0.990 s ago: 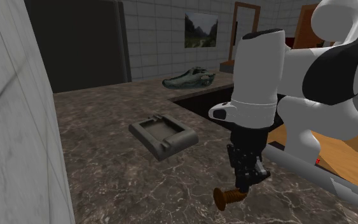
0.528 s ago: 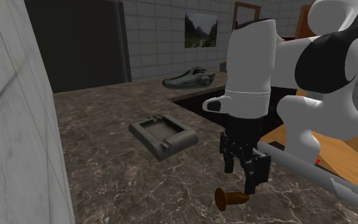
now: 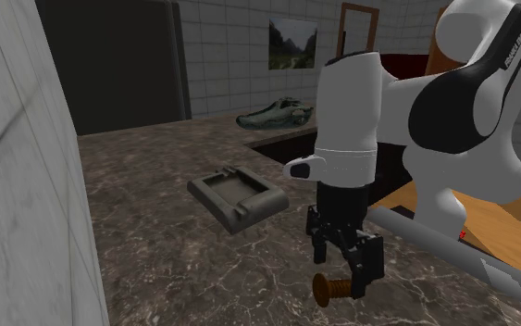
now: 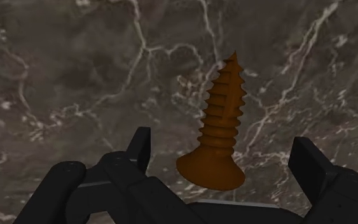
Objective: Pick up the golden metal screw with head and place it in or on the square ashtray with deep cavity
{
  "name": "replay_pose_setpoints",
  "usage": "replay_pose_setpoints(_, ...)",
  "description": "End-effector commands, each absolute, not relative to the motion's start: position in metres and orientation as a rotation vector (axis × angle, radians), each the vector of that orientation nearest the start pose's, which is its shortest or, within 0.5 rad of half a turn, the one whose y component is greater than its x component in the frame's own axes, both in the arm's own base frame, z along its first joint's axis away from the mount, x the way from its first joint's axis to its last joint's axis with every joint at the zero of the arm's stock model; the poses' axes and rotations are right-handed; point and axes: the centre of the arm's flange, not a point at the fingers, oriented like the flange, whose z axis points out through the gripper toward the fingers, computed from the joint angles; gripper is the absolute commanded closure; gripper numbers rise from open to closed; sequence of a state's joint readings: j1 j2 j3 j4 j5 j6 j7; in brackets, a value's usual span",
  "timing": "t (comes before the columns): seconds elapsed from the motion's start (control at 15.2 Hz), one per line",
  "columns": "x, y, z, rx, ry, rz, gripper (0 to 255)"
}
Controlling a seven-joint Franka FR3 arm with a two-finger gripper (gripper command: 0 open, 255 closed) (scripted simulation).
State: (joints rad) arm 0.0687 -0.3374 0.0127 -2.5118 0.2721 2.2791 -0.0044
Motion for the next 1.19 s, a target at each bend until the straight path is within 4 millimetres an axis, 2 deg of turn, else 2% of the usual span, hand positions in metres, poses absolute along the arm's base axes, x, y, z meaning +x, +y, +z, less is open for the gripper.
replay_pose_setpoints(0.0,0.4348,0.0439,0.4041,-2.92,0.118,-0.142,0)
replay_pose_setpoints(0.46,0.4348,0.0439,0.4042,-2.921,0.118,-0.142,0)
replay_pose_setpoints(0.53,0.4348,0.0439,0.4042,-2.921,0.118,-0.142,255)
replay_pose_setpoints(1.12,0.4348,0.0439,0.4041,-2.92,0.118,-0.142,255)
